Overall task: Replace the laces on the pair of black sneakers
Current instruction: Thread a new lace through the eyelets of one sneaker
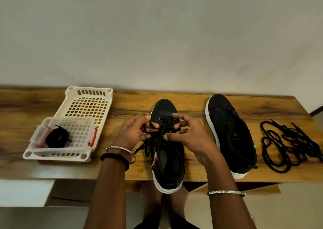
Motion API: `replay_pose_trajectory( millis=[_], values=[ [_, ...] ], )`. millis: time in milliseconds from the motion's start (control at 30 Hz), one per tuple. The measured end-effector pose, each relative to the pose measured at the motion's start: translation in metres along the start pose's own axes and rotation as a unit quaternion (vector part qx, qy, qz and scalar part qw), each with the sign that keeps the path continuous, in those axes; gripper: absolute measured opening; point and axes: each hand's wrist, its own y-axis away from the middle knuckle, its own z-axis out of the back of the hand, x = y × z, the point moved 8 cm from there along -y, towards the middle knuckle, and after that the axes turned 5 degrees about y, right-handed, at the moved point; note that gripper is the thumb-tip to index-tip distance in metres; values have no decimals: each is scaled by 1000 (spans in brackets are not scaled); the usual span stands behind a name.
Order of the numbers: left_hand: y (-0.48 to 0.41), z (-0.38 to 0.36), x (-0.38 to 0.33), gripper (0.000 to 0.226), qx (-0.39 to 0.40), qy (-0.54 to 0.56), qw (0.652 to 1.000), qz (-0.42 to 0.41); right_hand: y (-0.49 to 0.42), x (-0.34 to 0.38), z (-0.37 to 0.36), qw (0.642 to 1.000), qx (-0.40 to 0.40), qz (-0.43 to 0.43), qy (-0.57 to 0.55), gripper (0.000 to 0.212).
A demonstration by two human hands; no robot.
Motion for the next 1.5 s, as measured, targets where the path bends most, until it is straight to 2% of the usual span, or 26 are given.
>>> replay_pose_trajectory(
  millis=[200, 300, 433, 533, 633, 767, 933, 1000, 1133, 1267, 1400, 1500],
  values=[
    [-7, 5, 15, 29, 0, -138, 990, -3, 3, 2, -4, 999, 23, 1, 34, 90],
    [-9, 1, 19, 25, -4, -222, 975, -22, 2, 3, -6, 999, 19, 5, 50, 88],
    [-9, 3, 22, 22, -9, -274, 961, -41, 1, 2, -7, 999, 15, 1, 44, 84],
    [-6, 10, 17, 14, -28, -353, 932, -82, 1, 1, -6, 999, 16, -4, 35, 83],
    [-3, 11, 8, 9, -32, -380, 917, -113, 2, 1, -6, 999, 19, -5, 29, 80],
    [-1, 10, -2, 5, -74, -429, 889, -143, 3, 1, -5, 1000, 21, -8, 20, 76],
    [0, 1, -8, 15, -114, -506, 843, -143, 4, 2, -6, 1000, 24, -11, 8, 77],
    [-2, 2, -7, 16, -126, -483, 856, -135, 4, 2, -6, 1000, 26, -13, 4, 76],
    [-6, 1, 11, 22, -68, -363, 928, -44, 5, 3, -7, 1000, 25, -15, -1, 74],
    [-4, 3, 10, 30, -63, -313, 947, -15, 6, 4, -7, 1000, 22, -20, 0, 73],
    [-5, 10, 9, 26, -80, -279, 956, -33, 6, 4, -5, 999, 21, -23, -12, 69],
    [-4, 11, -5, 32, -64, -201, 972, -101, 8, 3, -1, 999, 20, -23, -32, 60]
  ],
)
